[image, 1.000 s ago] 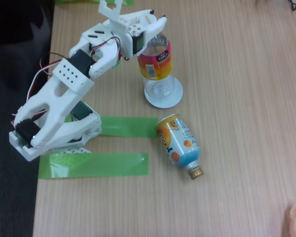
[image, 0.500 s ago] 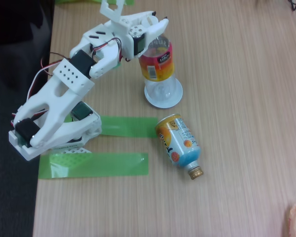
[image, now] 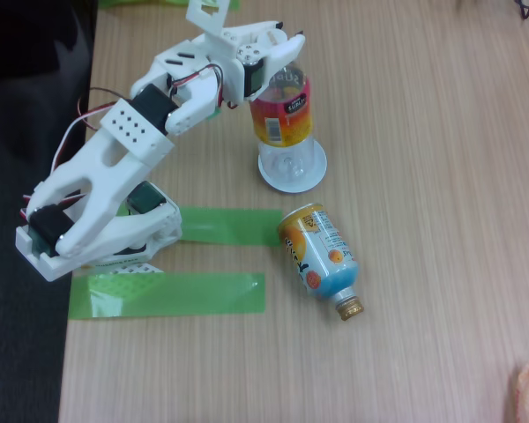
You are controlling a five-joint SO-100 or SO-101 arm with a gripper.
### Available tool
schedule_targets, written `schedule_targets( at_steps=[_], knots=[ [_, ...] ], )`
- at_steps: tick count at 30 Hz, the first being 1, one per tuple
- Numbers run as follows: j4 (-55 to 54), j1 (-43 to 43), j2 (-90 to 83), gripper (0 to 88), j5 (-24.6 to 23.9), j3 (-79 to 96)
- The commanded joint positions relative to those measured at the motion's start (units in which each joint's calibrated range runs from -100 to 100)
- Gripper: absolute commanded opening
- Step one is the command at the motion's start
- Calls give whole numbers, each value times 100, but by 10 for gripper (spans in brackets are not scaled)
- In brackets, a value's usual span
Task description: Pick up the plastic bottle and stand it up on the white place
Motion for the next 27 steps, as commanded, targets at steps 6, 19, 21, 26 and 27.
schedule_targets(
  at_steps=[6, 19, 21, 26, 27],
  knots=[
    [-73, -6, 184, 22, 12, -498],
    [-73, 9, 134, 141, 12, -498],
    [-73, -6, 134, 177, 12, -498],
    [-73, 1, 134, 191, 12, -470],
    [-73, 1, 134, 191, 12, -470]
  ],
)
